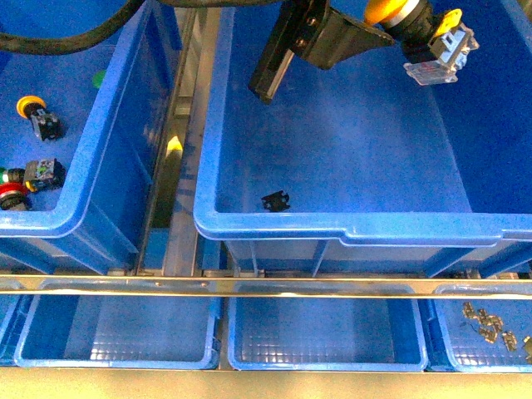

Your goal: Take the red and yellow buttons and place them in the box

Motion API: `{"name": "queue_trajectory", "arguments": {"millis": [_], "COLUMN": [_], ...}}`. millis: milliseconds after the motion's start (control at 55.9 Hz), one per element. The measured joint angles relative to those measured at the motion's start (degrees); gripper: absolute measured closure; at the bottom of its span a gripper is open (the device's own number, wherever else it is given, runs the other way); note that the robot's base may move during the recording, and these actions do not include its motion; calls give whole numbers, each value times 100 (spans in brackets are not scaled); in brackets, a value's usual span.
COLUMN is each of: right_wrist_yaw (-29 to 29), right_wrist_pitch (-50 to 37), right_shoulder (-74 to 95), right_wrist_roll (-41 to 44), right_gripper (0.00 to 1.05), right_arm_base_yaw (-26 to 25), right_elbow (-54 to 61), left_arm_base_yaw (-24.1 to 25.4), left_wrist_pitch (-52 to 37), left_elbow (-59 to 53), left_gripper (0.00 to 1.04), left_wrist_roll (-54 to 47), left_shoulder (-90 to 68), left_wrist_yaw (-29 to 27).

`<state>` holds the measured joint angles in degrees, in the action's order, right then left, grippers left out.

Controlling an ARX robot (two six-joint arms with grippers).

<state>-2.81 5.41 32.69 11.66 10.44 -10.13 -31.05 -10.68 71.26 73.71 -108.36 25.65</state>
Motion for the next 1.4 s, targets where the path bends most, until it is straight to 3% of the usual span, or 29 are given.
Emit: {"name": "queue_trajectory", "arguments": {"millis": [197, 304, 662, 1002, 1396], "right_wrist_yaw": [546, 667, 798, 968, 953], "right_wrist_pitch": [-2736, -3442, -4245, -4345, -4275], "right_shoulder": [2608, 3620, 4940, 5547, 5626], "right_wrist_roll": [1117, 1427, 2120, 2448, 2549], "right_gripper": [7, 7, 7, 7, 62], "right_arm_base_yaw": [323, 260, 308, 315, 210], "right_elbow": [-549, -1008, -1788, -2192, -2378], "left_arm_base_yaw": [7, 11, 35, 35, 39], "left_wrist_pitch": [52, 59, 81, 96, 114], "left_elbow": [-7, -50, -81, -81, -81], "left_gripper": [71, 71, 71, 71, 71], "left_wrist_roll": [-57, -61, -101, -105, -105], "left_shoulder": [4, 22, 87, 87, 87], "left_wrist_yaw": [-44, -57, -61, -68, -129]}}
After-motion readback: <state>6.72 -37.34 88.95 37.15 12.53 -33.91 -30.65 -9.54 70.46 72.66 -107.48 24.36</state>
